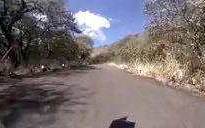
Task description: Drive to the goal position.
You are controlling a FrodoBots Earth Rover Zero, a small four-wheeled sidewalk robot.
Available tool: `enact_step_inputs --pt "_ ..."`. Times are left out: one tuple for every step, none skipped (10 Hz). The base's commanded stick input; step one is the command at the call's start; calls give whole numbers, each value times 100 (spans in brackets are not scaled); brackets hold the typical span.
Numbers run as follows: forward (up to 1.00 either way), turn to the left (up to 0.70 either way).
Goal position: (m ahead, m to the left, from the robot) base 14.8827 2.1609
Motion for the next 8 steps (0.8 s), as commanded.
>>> enact_step_inputs --pt "50 0" --pt "50 0" --pt "50 0" --pt "50 0" --pt "50 0" --pt "50 0" --pt "50 0" --pt "50 0"
